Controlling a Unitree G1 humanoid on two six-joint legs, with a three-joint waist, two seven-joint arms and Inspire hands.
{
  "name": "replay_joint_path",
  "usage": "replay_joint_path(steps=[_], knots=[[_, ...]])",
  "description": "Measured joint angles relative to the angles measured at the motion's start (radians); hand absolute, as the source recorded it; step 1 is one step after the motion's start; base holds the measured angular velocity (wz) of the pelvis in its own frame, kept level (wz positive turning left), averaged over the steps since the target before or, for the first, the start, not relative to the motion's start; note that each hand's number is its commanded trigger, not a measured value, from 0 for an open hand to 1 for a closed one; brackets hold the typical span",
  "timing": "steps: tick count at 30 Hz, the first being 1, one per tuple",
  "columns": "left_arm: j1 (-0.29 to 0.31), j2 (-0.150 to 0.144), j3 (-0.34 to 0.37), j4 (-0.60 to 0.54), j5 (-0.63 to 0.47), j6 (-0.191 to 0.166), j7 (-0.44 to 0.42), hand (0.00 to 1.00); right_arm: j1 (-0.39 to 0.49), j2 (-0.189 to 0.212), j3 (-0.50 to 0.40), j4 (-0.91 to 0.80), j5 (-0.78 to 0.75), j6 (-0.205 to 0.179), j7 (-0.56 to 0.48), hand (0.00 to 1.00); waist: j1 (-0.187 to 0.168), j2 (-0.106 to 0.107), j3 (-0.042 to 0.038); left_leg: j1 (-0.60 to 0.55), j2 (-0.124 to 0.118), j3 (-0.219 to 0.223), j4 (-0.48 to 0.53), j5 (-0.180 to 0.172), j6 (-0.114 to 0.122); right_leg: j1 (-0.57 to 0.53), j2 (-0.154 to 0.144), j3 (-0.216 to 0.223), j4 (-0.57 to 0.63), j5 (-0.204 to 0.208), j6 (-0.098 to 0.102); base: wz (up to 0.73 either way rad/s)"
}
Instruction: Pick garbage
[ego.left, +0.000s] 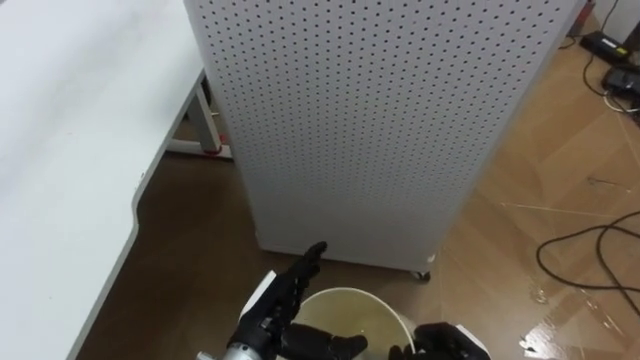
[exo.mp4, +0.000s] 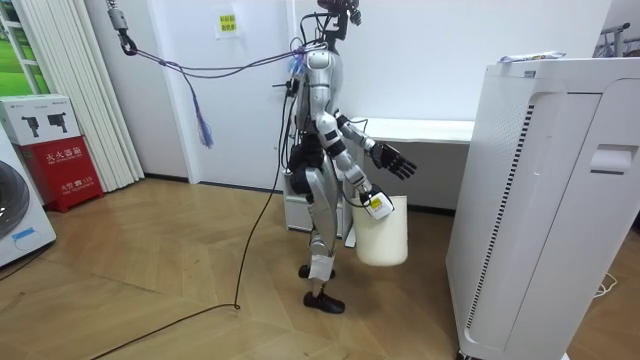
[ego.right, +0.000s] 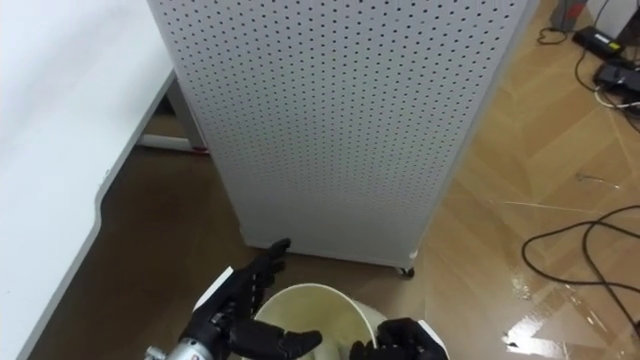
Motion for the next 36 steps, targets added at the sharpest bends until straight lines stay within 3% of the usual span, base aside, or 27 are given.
replay_joint_path(steps=[6, 9, 13, 17, 20, 25, 31, 36], knots=[[0.000, -0.001, -0.001, -0.002, 0.002, -0.017, -0.013, 0.00, 0.000, -0.007, 0.000, -0.035, 0.009, 0.000, -0.003, 1.00, -0.001, -0.002, -0.0034, 0.024, 0.003, 0.002, -0.020, 0.000, 0.000, 0.030, 0.005, 0.001, -0.025, 0.008, 0.002, -0.01], [0.000, 0.001, 0.001, -0.005, 0.002, -0.017, -0.017, 0.00, 0.002, -0.010, -0.001, -0.040, 0.014, -0.010, -0.005, 1.00, -0.001, -0.002, -0.0099, 0.038, 0.006, 0.002, -0.023, 0.000, 0.000, 0.050, 0.010, 0.000, -0.046, 0.013, 0.003, 0.00], [0.005, 0.028, 0.012, -0.068, 0.009, -0.017, -0.017, 0.00, 0.005, -0.021, -0.001, -0.048, 0.043, -0.015, -0.006, 1.00, -0.001, 0.001, -0.0137, 0.077, 0.007, -0.001, -0.042, 0.000, 0.000, 0.090, 0.012, -0.010, -0.067, 0.014, 0.004, 0.01], [0.034, 0.055, 0.046, -0.184, 0.094, -0.028, 0.010, 0.00, 0.050, -0.045, -0.037, -0.113, 0.043, -0.029, -0.008, 1.00, 0.000, 0.003, -0.0180, 0.112, 0.007, -0.004, -0.058, 0.000, 0.000, 0.123, 0.012, -0.015, -0.074, 0.013, 0.005, 0.04], [0.056, 0.056, 0.080, -0.232, 0.121, -0.032, 0.055, 0.00, 0.082, -0.047, -0.070, -0.120, 0.044, -0.037, -0.007, 1.00, -0.002, 0.002, -0.0351, 0.156, 0.007, -0.004, -0.084, 0.000, 0.000, 0.168, 0.015, -0.017, -0.103, 0.013, 0.007, 0.00], [0.134, 0.065, 0.147, -0.399, 0.162, -0.053, 0.120, 0.00, 0.176, -0.054, -0.120, -0.231, 0.041, -0.038, -0.008, 1.00, -0.019, 0.003, -0.0440, 0.236, 0.007, 0.002, -0.131, 0.004, -0.002, 0.237, 0.024, -0.005, -0.135, 0.015, 0.011, -0.05], [0.146, 0.063, 0.167, -0.488, 0.246, -0.055, 0.197, 0.00, 0.260, -0.053, -0.120, -0.357, 0.042, -0.039, -0.014, 1.00, -0.026, 0.008, -0.0451, 0.278, 0.007, 0.024, -0.155, 0.007, -0.003, 0.256, 0.030, 0.012, -0.135, 0.016, 0.012, -0.15], [0.162, 0.065, 0.173, -0.572, 0.276, -0.069, 0.240, 0.00, 0.285, -0.047, -0.114, -0.357, 0.038, -0.041, -0.026, 1.00, -0.019, 0.009, -0.0418, 0.303, 0.005, 0.038, -0.165, 0.007, -0.003, 0.256, 0.031, 0.011, -0.130, 0.015, 0.012, -0.18]])
